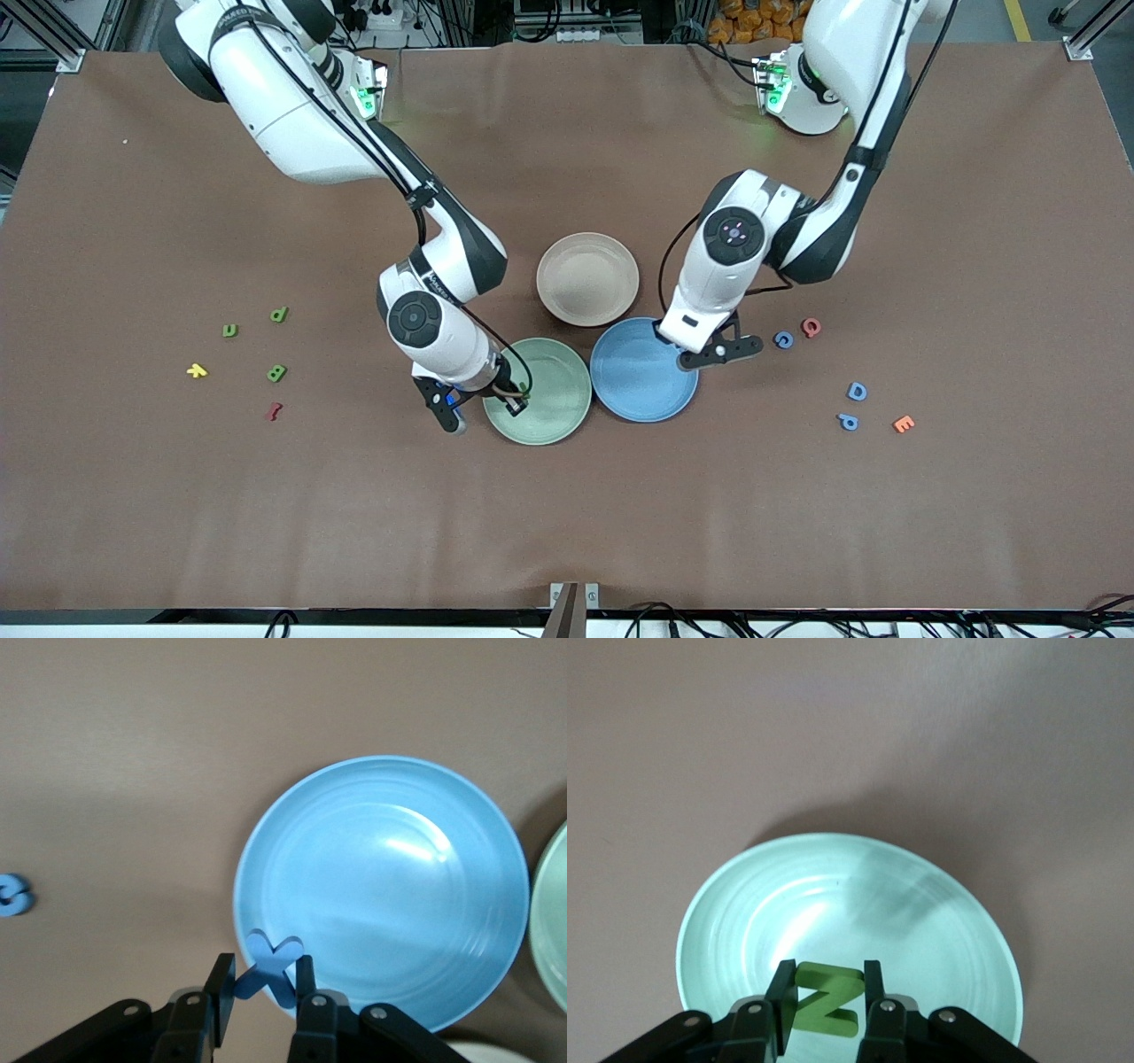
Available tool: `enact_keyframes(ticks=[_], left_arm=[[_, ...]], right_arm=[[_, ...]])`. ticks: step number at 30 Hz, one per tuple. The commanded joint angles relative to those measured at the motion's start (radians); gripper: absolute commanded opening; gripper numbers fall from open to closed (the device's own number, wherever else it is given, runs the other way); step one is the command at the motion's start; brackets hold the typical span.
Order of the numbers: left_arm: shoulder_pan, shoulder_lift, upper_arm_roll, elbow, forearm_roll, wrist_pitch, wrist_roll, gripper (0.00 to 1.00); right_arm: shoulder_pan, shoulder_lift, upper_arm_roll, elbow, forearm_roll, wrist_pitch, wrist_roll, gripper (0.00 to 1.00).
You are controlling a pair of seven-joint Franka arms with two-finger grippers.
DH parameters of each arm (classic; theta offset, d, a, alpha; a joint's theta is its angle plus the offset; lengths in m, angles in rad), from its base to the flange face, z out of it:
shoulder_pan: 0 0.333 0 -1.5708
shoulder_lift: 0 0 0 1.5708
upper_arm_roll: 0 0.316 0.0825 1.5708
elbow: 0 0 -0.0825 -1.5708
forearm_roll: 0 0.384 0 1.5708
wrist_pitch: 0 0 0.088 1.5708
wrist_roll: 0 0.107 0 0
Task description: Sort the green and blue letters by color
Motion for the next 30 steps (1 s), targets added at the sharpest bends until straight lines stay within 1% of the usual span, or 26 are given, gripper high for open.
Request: enact_keyframes(ticks=[1,4,5,12,13,16,17,18,20,22,26,28,30], left_arm=[[-0.018,0.096,0.006,0.118,0.028,-0.027,-0.058,0.0],[-0.023,0.113,0.006,0.139,0.028,-0.027,-0.065,0.0],[-0.024,0.117,0.006,0.142,0.027,-0.027,-0.065,0.0],[-0.023,0.154,0.008,0.169,0.028,-0.009,-0.065,0.0],[-0.023,0.157,0.008,0.171,0.028,-0.001,-0.065,0.1],[-0.021,0.159,0.008,0.171,0.028,0.01,-0.065,0.57],[-0.021,0.157,0.008,0.171,0.028,0.01,-0.065,0.7],[-0.02,0.157,0.008,0.171,0.03,0.01,-0.065,0.81],[-0.021,0.157,0.008,0.171,0.028,0.01,-0.067,0.85],[-0.02,0.156,0.006,0.171,0.03,0.01,-0.067,0.92],[-0.02,0.154,0.008,0.169,0.028,0.01,-0.067,0.93],[-0.015,0.146,0.008,0.166,0.03,0.01,-0.067,0.93],[-0.003,0.125,0.006,0.154,0.033,0.008,-0.058,0.93]], right_arm=[[0.015,0.024,-0.008,0.038,0.016,-0.002,0.022,0.66],[0.015,0.024,-0.01,0.038,0.014,-0.003,0.02,0.89],[0.015,0.024,-0.008,0.037,0.014,-0.003,0.02,1.0],[0.001,0.021,-0.01,0.037,-0.001,-0.012,0.0,1.0],[-0.004,0.018,-0.01,0.037,-0.005,-0.015,-0.009,1.0],[-0.031,0.004,-0.01,0.029,-0.01,-0.051,-0.052,1.0],[-0.042,-0.003,-0.01,0.029,-0.01,-0.072,-0.072,1.0],[-0.051,-0.01,-0.01,0.029,-0.01,-0.098,-0.095,1.0],[-0.07,-0.02,-0.01,0.028,-0.009,-0.147,-0.152,1.0],[-0.091,-0.045,-0.01,0.026,-0.009,-0.21,-0.214,1.0],[-0.134,-0.092,-0.01,0.009,-0.009,-0.33,-0.329,1.0],[-0.155,-0.123,-0.01,-0.015,-0.009,-0.348,-0.369,1.0],[-0.185,-0.161,-0.01,-0.063,-0.009,-0.35,-0.418,1.0]])
